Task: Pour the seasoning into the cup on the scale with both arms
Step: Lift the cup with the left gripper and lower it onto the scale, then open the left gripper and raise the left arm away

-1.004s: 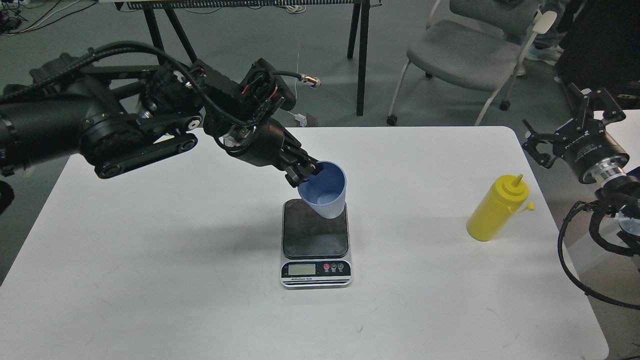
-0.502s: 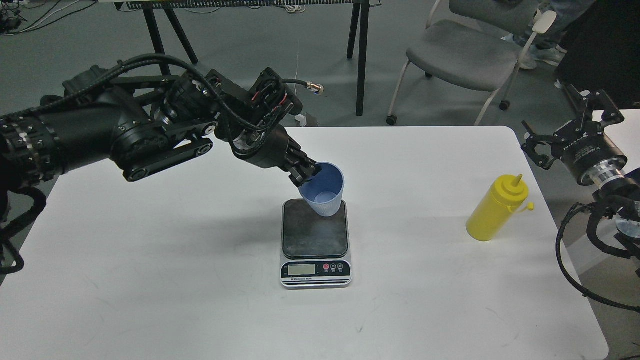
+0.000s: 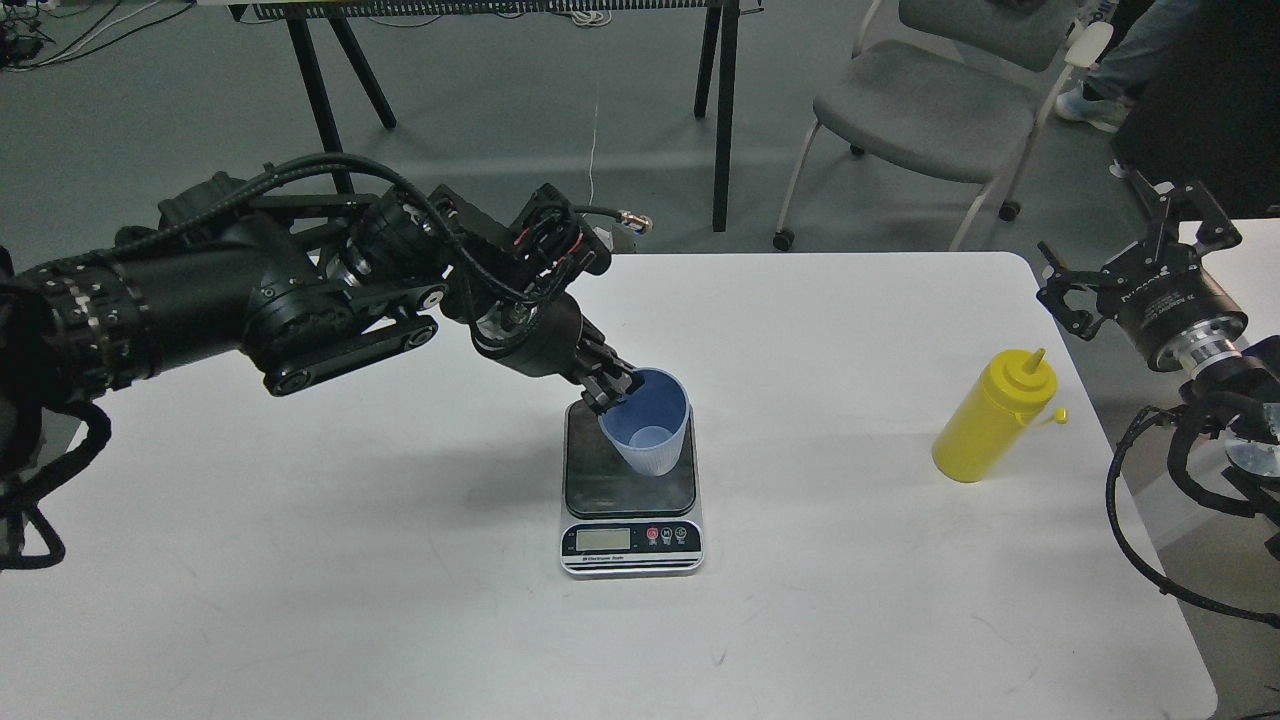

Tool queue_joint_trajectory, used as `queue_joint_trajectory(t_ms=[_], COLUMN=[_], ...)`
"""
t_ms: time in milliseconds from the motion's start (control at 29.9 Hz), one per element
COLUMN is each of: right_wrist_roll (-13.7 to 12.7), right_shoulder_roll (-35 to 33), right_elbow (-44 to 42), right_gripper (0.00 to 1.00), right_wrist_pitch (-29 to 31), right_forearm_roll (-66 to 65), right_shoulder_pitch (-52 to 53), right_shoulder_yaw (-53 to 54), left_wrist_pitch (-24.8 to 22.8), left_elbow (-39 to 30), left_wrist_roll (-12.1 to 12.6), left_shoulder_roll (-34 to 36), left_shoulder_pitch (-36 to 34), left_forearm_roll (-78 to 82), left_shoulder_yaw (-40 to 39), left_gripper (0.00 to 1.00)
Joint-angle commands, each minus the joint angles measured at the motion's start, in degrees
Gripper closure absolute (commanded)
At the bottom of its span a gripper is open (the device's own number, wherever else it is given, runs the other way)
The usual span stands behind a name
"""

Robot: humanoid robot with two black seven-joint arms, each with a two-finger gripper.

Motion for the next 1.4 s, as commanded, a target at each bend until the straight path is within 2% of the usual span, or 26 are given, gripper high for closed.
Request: queue_joint_trajectory(t_ms=[0, 602, 769, 937, 1004, 1070, 1204, 1305, 1371], right_wrist_roll=[0.00, 0.17, 0.26, 0.26, 0.26, 0.26, 0.26, 0.00, -0.62], right_shoulder_roll=[0.02, 0.46, 0.46, 0.46, 0.46, 0.46, -0.42, -2.34, -4.45], right_elbow=[0.05, 0.13, 0.22, 0.40, 0.40, 0.40, 0.31, 0.05, 0.40], right_gripper=[0.01, 0.01, 0.01, 0.01, 0.01, 0.01, 0.01, 0.01, 0.01], right_wrist_pitch=[0.00, 0.00, 0.00, 0.00, 0.00, 0.00, 0.00, 0.00, 0.00], right_forearm_roll=[0.00, 0.00, 0.00, 0.00, 0.00, 0.00, 0.61, 0.97, 1.05], right_shoulder_pitch=[-0.02, -0.46, -0.55, -0.72, -0.81, -0.90, -1.68, -5.10, -7.57], right_shoulder_yaw=[0.00, -0.09, -0.09, -0.09, -0.09, 0.09, 1.49, 4.99, 7.02], left_wrist_pitch=[-0.01, -0.01, -0.01, -0.01, -0.01, -0.01, -0.01, -0.01, -0.01], left_elbow=[0.10, 0.01, 0.01, 0.53, 1.15, 3.68, 17.72, 27.84, 32.77], left_wrist_roll=[0.00, 0.00, 0.00, 0.00, 0.00, 0.00, 0.00, 0.00, 0.00], left_shoulder_roll=[0.10, 0.36, 0.71, 1.85, 4.04, 5.72, 5.73, 5.81, 6.16], left_shoulder_pitch=[1.13, 0.69, 0.43, -2.73, -5.88, -8.96, -10.47, -8.81, -5.22], left_forearm_roll=[-0.05, -4.10, -6.73, -13.40, -18.13, -25.24, -43.77, -60.81, -70.68], left_shoulder_yaw=[-0.32, -0.77, -0.94, -1.90, -3.92, -8.13, -19.37, -26.06, -26.52], left_gripper=[0.94, 0.87, 0.72, 0.37, 0.30, 0.24, 0.15, 0.11, 0.06])
